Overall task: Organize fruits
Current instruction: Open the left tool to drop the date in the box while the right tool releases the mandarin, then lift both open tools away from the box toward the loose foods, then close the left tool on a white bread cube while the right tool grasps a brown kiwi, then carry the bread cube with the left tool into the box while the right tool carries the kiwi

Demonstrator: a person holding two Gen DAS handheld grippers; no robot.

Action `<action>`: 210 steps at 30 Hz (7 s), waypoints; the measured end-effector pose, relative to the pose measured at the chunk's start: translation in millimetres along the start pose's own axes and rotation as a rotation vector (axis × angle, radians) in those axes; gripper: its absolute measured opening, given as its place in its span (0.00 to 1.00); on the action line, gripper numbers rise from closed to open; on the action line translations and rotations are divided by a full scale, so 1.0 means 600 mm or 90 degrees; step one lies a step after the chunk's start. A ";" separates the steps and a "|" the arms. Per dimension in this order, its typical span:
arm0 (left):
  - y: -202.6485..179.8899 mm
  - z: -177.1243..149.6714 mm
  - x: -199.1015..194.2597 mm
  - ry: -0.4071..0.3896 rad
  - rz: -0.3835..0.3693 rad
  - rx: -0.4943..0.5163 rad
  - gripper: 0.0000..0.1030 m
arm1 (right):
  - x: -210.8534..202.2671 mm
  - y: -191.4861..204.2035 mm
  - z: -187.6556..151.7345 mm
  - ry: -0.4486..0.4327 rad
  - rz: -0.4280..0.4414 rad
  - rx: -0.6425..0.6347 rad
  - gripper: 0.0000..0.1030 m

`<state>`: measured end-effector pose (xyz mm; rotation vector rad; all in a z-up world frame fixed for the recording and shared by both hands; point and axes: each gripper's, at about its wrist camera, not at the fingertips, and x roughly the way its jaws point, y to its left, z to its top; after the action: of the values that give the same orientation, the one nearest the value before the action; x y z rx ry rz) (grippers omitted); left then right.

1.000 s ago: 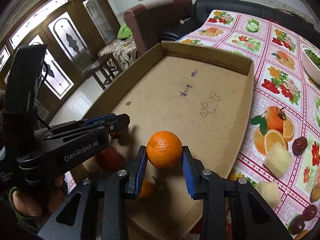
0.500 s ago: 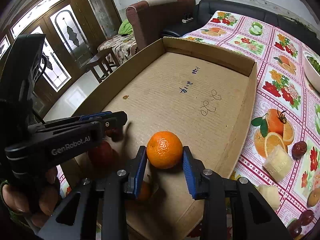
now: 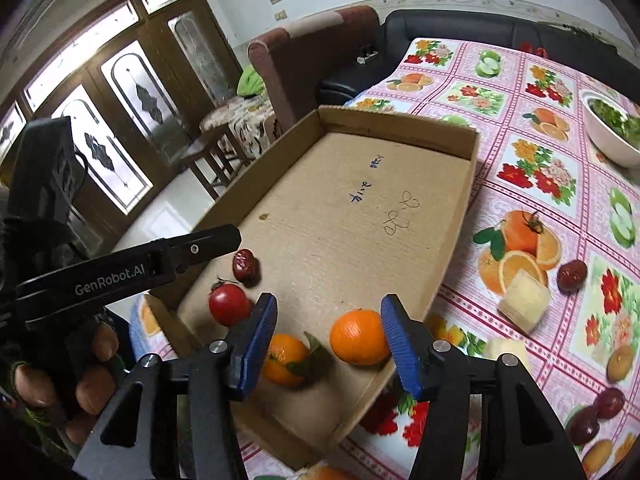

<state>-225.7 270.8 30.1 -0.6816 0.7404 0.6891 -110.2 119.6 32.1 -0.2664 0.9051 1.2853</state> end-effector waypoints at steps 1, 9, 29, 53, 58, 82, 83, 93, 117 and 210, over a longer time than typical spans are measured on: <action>-0.003 0.000 -0.002 -0.001 -0.004 -0.001 0.41 | -0.009 -0.004 -0.001 -0.005 0.002 0.003 0.55; -0.032 -0.014 -0.032 -0.011 -0.031 0.014 0.40 | -0.069 -0.029 -0.024 -0.031 0.014 0.030 0.55; -0.110 -0.037 -0.042 -0.006 -0.056 0.066 0.40 | -0.189 -0.161 -0.096 -0.086 -0.069 0.147 0.63; -0.284 -0.176 -0.003 0.122 -0.131 0.215 0.40 | -0.327 -0.305 -0.216 -0.146 -0.214 0.273 0.63; -0.288 -0.187 -0.002 0.134 -0.135 0.219 0.40 | -0.342 -0.313 -0.242 -0.149 -0.230 0.281 0.63; -0.282 -0.180 0.024 0.150 -0.132 0.199 0.40 | -0.313 -0.296 -0.211 -0.142 -0.198 0.243 0.63; -0.282 -0.175 0.028 0.150 -0.130 0.195 0.40 | -0.307 -0.296 -0.207 -0.141 -0.197 0.238 0.62; -0.294 -0.138 0.059 0.135 -0.119 0.177 0.40 | -0.255 -0.295 -0.161 -0.124 -0.171 0.218 0.55; -0.300 -0.115 0.126 0.125 -0.071 0.200 0.37 | -0.080 -0.310 -0.070 0.004 -0.172 0.184 0.28; -0.041 0.012 0.038 0.011 0.079 0.061 0.24 | -0.005 -0.016 0.027 -0.018 -0.009 0.010 0.25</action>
<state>-192.0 268.6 23.9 -0.5583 0.8316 0.7570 -94.7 124.7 41.6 -0.2411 0.8870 1.2658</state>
